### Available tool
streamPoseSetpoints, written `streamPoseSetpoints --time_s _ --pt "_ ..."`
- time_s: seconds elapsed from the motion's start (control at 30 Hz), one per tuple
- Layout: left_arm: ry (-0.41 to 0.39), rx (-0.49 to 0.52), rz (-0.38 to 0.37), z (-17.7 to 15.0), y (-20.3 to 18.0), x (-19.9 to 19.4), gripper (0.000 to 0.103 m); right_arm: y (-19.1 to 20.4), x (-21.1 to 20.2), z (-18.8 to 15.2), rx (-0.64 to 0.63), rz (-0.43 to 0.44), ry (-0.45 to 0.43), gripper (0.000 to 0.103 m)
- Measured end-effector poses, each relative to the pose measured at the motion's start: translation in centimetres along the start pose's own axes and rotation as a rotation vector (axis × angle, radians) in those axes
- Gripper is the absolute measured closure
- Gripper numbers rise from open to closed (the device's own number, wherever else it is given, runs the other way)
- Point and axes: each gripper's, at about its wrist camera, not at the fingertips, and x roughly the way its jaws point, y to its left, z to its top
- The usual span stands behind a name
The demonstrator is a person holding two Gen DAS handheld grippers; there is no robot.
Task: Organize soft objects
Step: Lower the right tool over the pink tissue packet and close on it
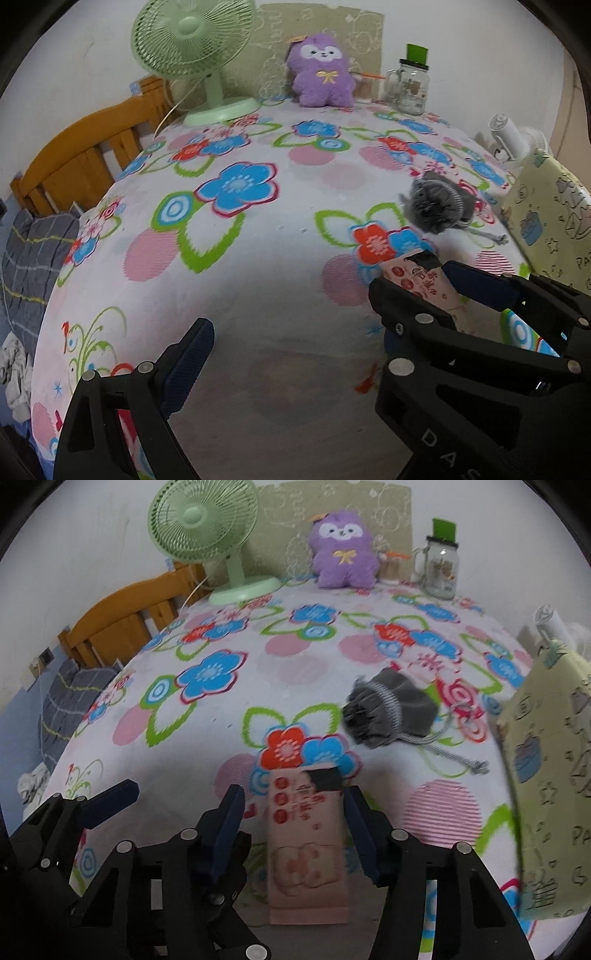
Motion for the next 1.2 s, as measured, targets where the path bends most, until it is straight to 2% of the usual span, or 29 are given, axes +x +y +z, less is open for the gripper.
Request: streamPoseSetpoints --time_s 0.23,0.47,0.6,0.83,1.07,1.2 --pt "-0.001 -0.037 0.027 -0.3 1.7 -0.5 0.009 1.7 0.4 0.1 -0.014 0.036 0.011 0.046" --pt "-0.01 -0.068 0.009 -0.3 2.0 -1.0 0.009 2.6 0.0 0.3 -0.03 0.042 -0.009 0.045" --pt "-0.022 -0.068 -0.018 -0.1 0.8 -1.3 0.009 1.7 -0.5 0.5 -0.034 -0.002 -0.033 0.045" --pt "-0.013 -0.071 -0.047 0.2 -1.8 -1.0 0.009 -0.8 -1.5 0.5 -0.052 -0.072 -0.053 0.037" --pt "0.025 -0.11 -0.08 0.4 -3.8 -0.1 0.009 -3.1 -2.0 0.6 -0.057 -0.095 -0.074 0.03" --pt "0.025 -0.113 -0.063 0.7 -4.7 0.1 0.009 -4.0 -2.1 0.7 -0.05 -0.102 -0.093 0.026"
